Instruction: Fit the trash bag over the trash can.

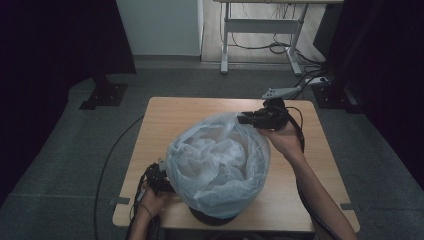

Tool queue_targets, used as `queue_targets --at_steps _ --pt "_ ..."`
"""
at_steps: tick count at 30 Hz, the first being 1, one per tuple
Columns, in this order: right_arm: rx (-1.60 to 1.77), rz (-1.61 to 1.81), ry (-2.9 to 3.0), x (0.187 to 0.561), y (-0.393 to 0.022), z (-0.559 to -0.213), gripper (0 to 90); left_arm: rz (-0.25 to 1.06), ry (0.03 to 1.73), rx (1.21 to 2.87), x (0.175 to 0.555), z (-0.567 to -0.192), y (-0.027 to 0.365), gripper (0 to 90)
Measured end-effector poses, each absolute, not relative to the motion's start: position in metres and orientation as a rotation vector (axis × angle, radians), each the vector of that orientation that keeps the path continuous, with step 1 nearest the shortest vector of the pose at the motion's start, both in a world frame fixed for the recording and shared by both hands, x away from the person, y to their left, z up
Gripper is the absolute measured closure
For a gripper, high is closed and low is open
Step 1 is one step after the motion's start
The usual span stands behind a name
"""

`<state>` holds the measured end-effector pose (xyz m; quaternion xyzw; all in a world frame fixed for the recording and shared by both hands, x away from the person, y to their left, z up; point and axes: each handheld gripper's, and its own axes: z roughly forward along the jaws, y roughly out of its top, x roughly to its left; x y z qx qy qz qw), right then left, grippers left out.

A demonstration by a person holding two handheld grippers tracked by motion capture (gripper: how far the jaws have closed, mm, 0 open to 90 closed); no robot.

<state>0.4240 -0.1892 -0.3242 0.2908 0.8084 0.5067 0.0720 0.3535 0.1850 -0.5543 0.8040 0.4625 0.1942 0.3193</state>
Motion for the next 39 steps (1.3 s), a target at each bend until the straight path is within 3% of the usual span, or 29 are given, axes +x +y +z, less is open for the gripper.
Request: queue_targets --at_steps 4,10,14,21,30,35,39 --pt "0.886 1.556 2.43 0.422 -0.193 -0.328 58.6 0.51 1.215 2.115 0.354 -0.554 0.185 0.0" --pt "0.805 1.618 2.375 0.405 -0.2 -0.295 36.3 0.51 1.216 2.115 0.354 -0.554 0.185 0.0" --pt "0.662 1.629 2.422 0.385 -0.181 -0.277 34.2 0.511 1.216 2.115 0.353 -0.554 0.185 0.0" --pt "0.451 1.595 2.558 0.362 -0.127 -0.271 40.7 0.511 1.216 2.115 0.353 -0.554 0.185 0.0" --pt "0.32 1.307 2.781 0.359 -0.065 -0.296 54.8 0.511 1.216 2.115 0.353 -0.554 0.185 0.0" --pt "0.339 1.146 2.893 0.362 -0.046 -0.313 74.8 0.511 1.215 2.115 0.353 -0.554 0.185 0.0" --pt "0.333 1.03 2.948 0.364 -0.036 -0.325 81.5 0.51 1.216 2.115 0.353 -0.554 0.185 0.0"
